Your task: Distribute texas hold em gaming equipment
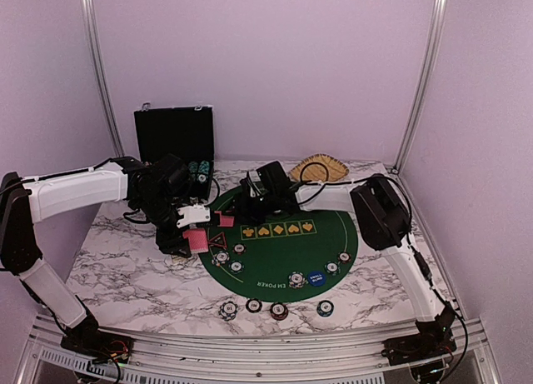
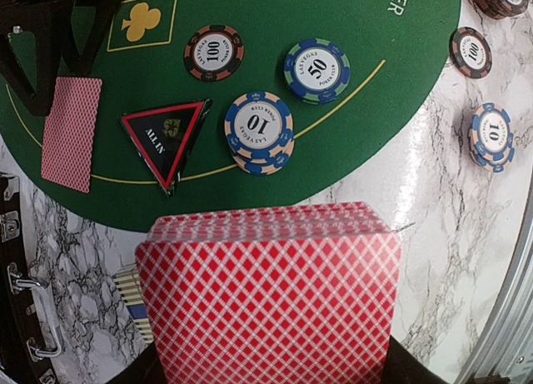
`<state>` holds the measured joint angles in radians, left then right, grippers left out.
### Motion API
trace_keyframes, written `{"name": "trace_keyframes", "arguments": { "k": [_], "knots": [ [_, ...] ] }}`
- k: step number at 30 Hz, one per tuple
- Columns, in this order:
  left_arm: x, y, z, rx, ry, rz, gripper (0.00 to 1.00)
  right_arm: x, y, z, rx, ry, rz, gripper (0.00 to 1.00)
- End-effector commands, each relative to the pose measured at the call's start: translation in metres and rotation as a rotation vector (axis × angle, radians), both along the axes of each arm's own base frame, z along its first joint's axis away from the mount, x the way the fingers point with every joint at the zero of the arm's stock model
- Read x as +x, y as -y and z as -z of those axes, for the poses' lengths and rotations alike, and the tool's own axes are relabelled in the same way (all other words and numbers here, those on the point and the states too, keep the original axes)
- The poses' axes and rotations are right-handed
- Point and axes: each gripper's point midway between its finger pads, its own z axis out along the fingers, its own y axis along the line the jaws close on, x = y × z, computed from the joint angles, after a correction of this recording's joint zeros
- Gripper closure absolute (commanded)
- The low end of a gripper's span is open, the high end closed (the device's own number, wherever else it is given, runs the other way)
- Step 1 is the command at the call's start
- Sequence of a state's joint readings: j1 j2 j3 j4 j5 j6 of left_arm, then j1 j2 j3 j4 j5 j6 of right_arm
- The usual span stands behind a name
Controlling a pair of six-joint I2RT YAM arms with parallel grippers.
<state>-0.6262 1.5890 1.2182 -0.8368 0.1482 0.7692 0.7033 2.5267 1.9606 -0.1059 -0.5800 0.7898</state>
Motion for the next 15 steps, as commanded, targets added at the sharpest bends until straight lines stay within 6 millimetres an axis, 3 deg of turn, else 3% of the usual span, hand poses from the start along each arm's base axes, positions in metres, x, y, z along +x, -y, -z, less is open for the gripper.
{"name": "trace_keyframes", "arguments": {
  "k": [1, 7, 15],
  "knots": [
    [0.002, 0.001, -0.008, -0.01, 0.005, -0.006, 0.9, 0.007, 0.02, -0.014, -0.087, 0.044, 0.059, 0.33],
    [0.003, 0.001, -0.007, -0.007, 0.003, -0.009, 0.91, 0.002, 0.03, -0.051, -0.076, 0.115, 0.076, 0.16],
    [0.003, 0.001, -0.008, -0.01, 0.003, -0.014, 0.91, -0.027, 0.052, -0.087, 0.004, 0.147, 0.092, 0.01]
  ]
}}
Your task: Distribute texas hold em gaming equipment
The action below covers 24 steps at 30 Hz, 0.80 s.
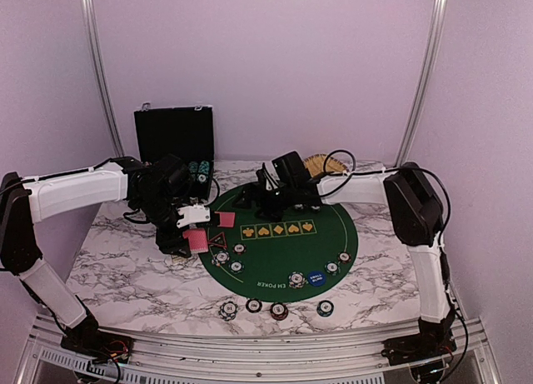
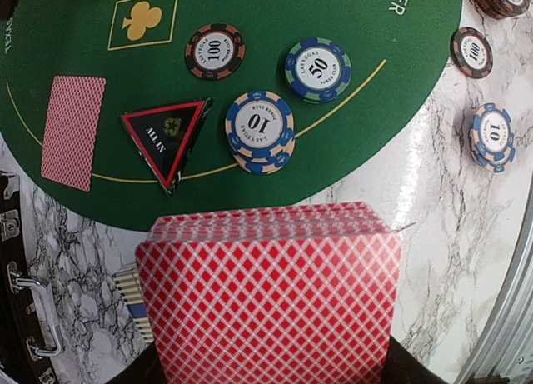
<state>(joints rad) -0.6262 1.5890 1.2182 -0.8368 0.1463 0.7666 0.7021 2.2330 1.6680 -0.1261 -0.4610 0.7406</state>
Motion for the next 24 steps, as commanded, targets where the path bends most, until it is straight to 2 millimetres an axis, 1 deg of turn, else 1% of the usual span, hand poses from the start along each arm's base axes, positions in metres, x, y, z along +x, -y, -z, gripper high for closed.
{"name": "trace_keyframes", "arguments": {
  "k": [1, 3, 5, 10, 13, 15, 18, 24],
  "knots": [
    [0.003, 0.001, -0.008, -0.011, 0.004, -0.012, 0.91, -0.007, 0.008, -0.044, 0.104, 0.079, 0.018, 0.01],
    [0.004, 0.002, -0.01, -0.016, 0.006, -0.015, 0.91, -0.02, 0.011, -0.053, 0.153, 0.074, 0.007, 0.01],
    [0.005, 0.004, -0.013, -0.024, 0.01, -0.016, 0.91, -0.038, 0.007, -0.059, 0.2, 0.061, -0.018, 0.01],
    [0.007, 0.006, -0.015, -0.031, 0.012, -0.017, 0.92, -0.085, -0.015, -0.066, 0.317, 0.003, -0.105, 0.01],
    [0.007, 0.006, -0.017, -0.035, 0.015, -0.019, 0.92, -0.106, -0.031, -0.066, 0.381, -0.039, -0.153, 0.01],
    [0.008, 0.006, -0.018, -0.037, 0.018, -0.02, 0.92, -0.116, -0.042, -0.066, 0.42, -0.065, -0.181, 0.01],
    [0.008, 0.008, -0.02, -0.047, 0.019, -0.023, 0.92, -0.125, -0.053, -0.066, 0.463, -0.093, -0.211, 0.01],
    [0.009, 0.009, -0.023, -0.052, 0.024, -0.025, 0.92, -0.134, -0.068, -0.06, 0.495, -0.132, -0.243, 0.01]
  ]
}}
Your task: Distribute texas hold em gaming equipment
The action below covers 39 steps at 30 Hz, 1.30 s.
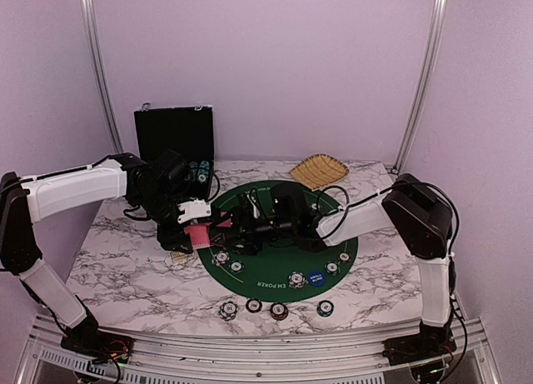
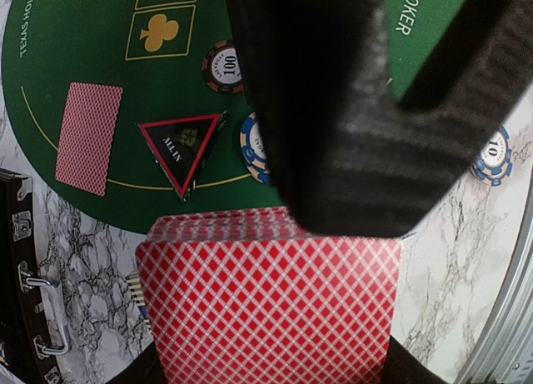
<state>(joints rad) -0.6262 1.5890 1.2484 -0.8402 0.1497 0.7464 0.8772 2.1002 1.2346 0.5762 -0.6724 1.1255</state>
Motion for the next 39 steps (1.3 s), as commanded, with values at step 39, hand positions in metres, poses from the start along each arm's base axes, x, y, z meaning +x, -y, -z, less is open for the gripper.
{"name": "trace_keyframes", "arguments": {
  "k": [39],
  "knots": [
    [0.002, 0.007, -0.018, -0.046, 0.001, -0.001, 0.93, 0.0, -0.075, 0.011, 0.104, -0.09, -0.096, 0.14]
  ]
}}
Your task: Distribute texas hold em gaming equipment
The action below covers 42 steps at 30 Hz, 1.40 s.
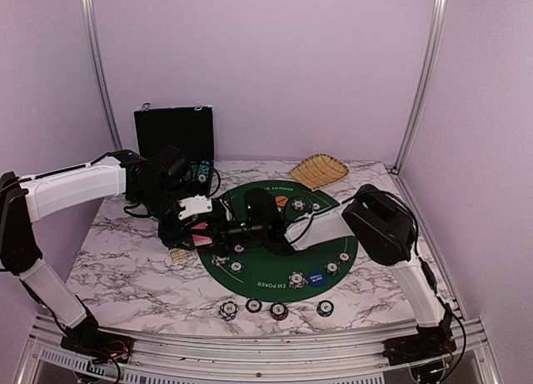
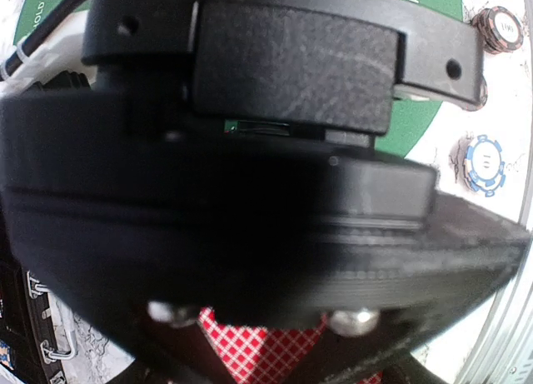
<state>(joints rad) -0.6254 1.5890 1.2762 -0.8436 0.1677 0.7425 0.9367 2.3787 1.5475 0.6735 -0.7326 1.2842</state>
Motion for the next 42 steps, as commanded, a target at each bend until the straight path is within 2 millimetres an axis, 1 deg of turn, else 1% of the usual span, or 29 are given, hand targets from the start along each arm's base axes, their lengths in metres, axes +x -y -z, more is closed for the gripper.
{"name": "trace_keyframes", "arguments": {
  "k": [1, 3, 9, 18, 22, 27, 30, 32, 36, 39, 42],
  "knots": [
    [-0.002, 0.001, -0.009, -0.017, -0.008, -0.001, 0.93, 0.001, -0.004, 0.003, -0.003, -0.007, 0.0, 0.16],
    [-0.002, 0.001, -0.01, -0.018, -0.007, 0.0, 0.93, 0.003, 0.001, 0.006, -0.012, -0.015, 0.012, 0.19],
    [-0.001, 0.001, -0.011, -0.016, -0.005, -0.003, 0.93, 0.011, 0.013, 0.005, -0.032, 0.001, 0.043, 0.27],
    [-0.001, 0.002, -0.01, -0.016, -0.007, -0.007, 0.93, 0.007, 0.023, 0.003, -0.045, 0.017, 0.043, 0.37],
    [-0.001, 0.001, -0.009, -0.01, -0.008, -0.008, 0.93, 0.007, 0.029, -0.003, -0.035, 0.02, 0.049, 0.41],
    [-0.001, 0.0, -0.006, -0.004, -0.012, -0.009, 0.94, 0.008, 0.038, -0.017, -0.015, 0.034, 0.062, 0.42],
    [0.0, 0.0, -0.004, 0.001, -0.016, -0.01, 0.94, 0.007, 0.042, -0.025, 0.0, 0.04, 0.064, 0.41],
    [-0.001, -0.001, -0.003, 0.004, -0.019, -0.011, 0.94, 0.005, 0.043, -0.03, 0.012, 0.045, 0.058, 0.38],
    [-0.001, -0.001, -0.002, 0.005, -0.022, -0.01, 0.94, 0.003, 0.044, -0.034, 0.015, 0.051, 0.057, 0.37],
    [0.0, -0.001, -0.002, 0.006, -0.022, -0.01, 0.94, 0.003, 0.044, -0.036, 0.015, 0.053, 0.057, 0.4],
    [-0.001, -0.001, -0.001, 0.009, -0.023, -0.008, 0.94, 0.003, 0.044, -0.039, 0.017, 0.059, 0.055, 0.48]
  ]
}}
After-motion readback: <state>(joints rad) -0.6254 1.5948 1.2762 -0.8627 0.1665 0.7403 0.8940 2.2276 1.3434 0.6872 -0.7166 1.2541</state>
